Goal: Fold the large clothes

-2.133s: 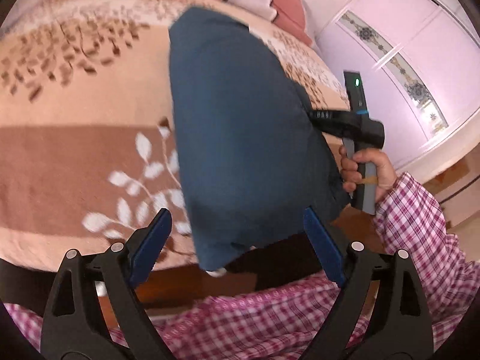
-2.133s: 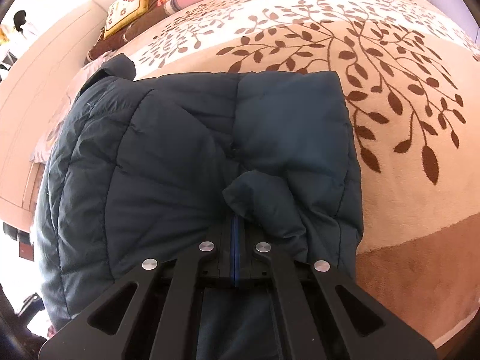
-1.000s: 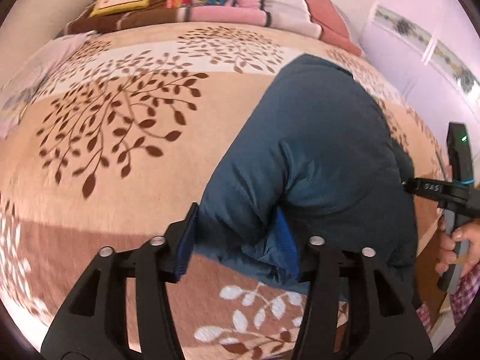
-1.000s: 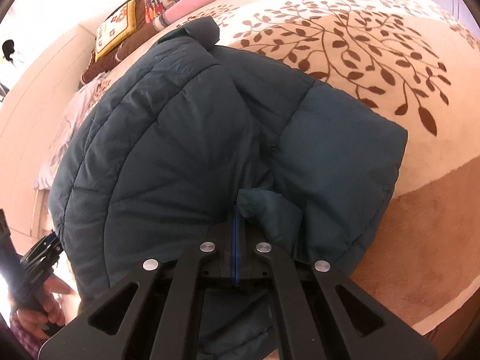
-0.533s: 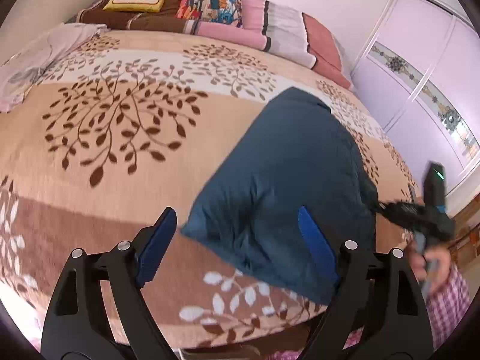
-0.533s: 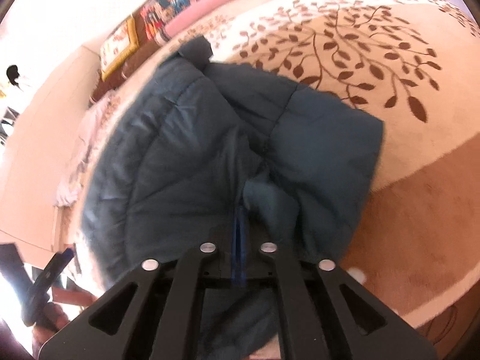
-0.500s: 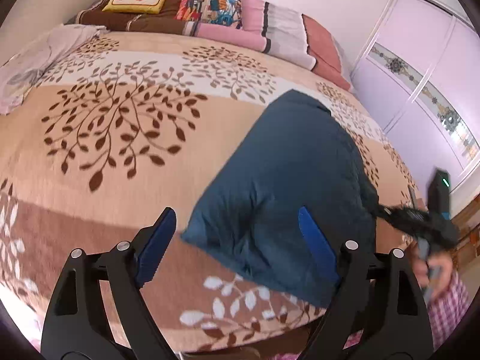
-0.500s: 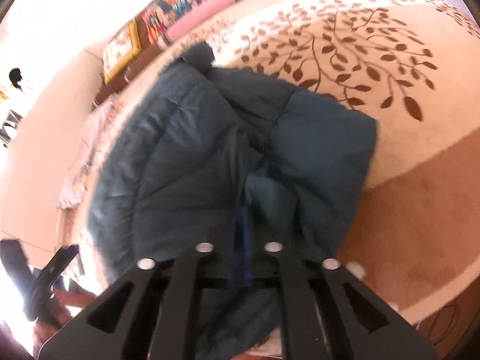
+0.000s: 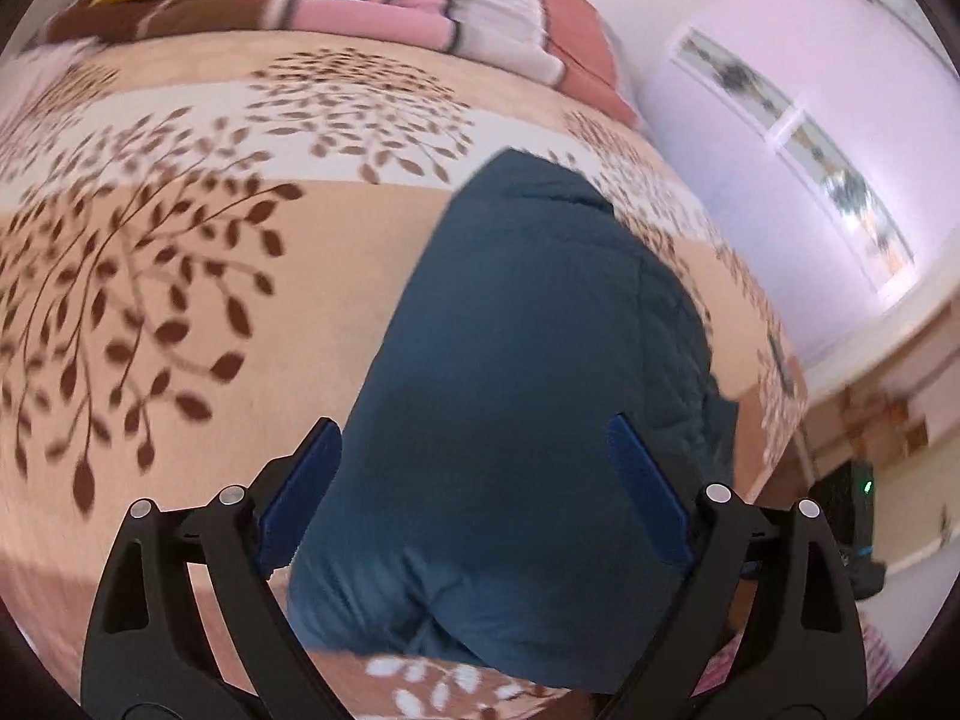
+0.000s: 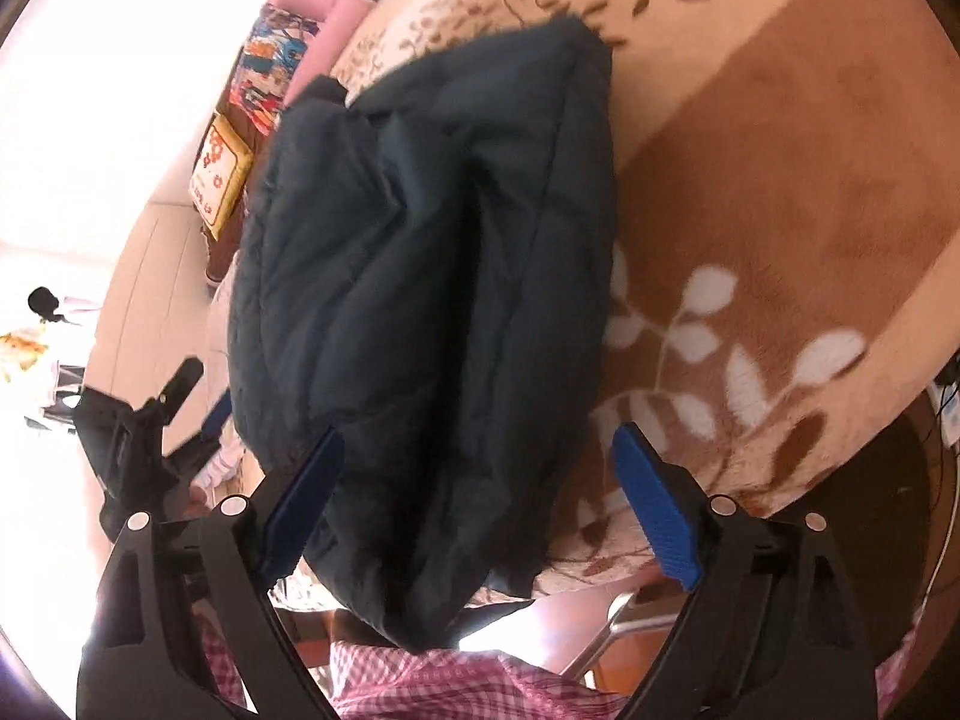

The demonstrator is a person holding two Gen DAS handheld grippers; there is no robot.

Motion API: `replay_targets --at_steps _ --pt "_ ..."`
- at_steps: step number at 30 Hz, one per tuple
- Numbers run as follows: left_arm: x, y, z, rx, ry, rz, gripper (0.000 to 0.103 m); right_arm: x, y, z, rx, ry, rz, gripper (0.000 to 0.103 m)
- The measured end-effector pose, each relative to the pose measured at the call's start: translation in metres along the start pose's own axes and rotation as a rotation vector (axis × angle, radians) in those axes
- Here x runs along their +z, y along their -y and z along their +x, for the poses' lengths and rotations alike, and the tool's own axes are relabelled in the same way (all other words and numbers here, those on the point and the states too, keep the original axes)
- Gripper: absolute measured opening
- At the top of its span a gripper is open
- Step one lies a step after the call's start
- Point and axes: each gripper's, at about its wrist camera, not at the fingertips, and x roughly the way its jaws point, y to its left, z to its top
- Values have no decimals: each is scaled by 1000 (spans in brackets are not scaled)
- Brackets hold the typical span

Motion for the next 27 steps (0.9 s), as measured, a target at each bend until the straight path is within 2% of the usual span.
replay_targets --at_steps 5,7,12,19,20,23,27 --pt "13 -1 27 -53 -113 113 95 0 -6 17 5 -6 8 94" --pt "13 -4 35 -80 -133 141 98 1 -3 28 16 -25 25 94" --pt "16 -17 54 -159 -187 144 99 8 3 49 4 -48 44 97" --pt "13 -22 70 -209 -227 134 99 16 9 70 11 -66 33 95" --pt "12 -22 69 -215 -221 134 99 18 6 71 11 -59 30 90" --pt "7 -20 66 -215 -187 149 93 17 -2 69 50 -35 -19 63" --pt "-3 -14 52 -186 -119 202 80 17 -14 67 47 -13 -80 48"
